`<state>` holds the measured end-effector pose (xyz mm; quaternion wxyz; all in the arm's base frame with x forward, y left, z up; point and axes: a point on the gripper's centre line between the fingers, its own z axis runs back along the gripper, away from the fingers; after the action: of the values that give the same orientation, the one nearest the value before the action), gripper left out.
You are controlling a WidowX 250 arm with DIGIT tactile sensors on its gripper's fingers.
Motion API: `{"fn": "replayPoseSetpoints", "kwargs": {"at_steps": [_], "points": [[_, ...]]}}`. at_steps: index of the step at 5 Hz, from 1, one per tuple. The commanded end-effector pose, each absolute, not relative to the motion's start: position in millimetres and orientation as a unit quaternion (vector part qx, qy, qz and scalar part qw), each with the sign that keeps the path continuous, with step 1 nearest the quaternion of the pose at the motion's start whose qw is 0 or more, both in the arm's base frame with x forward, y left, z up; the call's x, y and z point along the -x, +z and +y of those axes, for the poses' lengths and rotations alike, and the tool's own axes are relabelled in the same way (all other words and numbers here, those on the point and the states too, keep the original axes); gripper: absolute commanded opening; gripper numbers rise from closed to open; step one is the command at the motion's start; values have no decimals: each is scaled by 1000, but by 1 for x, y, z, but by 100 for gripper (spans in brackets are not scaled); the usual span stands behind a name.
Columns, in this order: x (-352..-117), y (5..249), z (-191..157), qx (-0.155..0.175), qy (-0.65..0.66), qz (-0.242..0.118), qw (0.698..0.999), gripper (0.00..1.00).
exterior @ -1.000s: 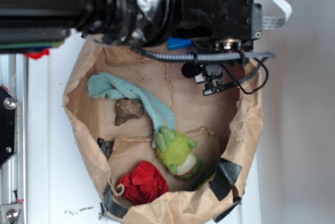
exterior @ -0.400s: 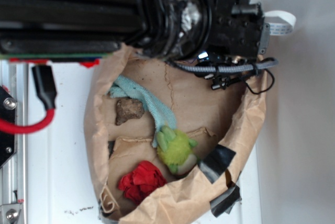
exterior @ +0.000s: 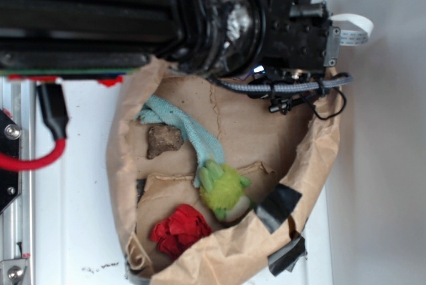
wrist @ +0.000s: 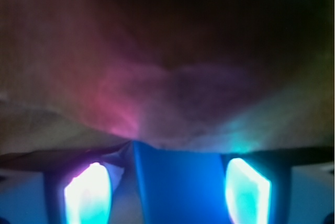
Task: Grab the blue block.
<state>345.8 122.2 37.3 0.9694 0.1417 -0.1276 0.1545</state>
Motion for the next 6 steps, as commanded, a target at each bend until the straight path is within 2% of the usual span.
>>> {"fn": "replayPoseSetpoints", "kwargs": {"at_steps": [1, 2, 3, 4, 5, 6], "points": [[-349, 38, 132, -135, 166, -152, 965, 0], [-349, 39, 132, -135, 169, -153, 964, 0], [-344, 48, 125, -120, 162, -150, 968, 0], [-330, 79, 112, -78, 138, -143, 977, 0], [-309, 129, 94, -44, 101, -126, 986, 0], [-301, 170, 83, -17, 75, -133, 988, 0]]}}
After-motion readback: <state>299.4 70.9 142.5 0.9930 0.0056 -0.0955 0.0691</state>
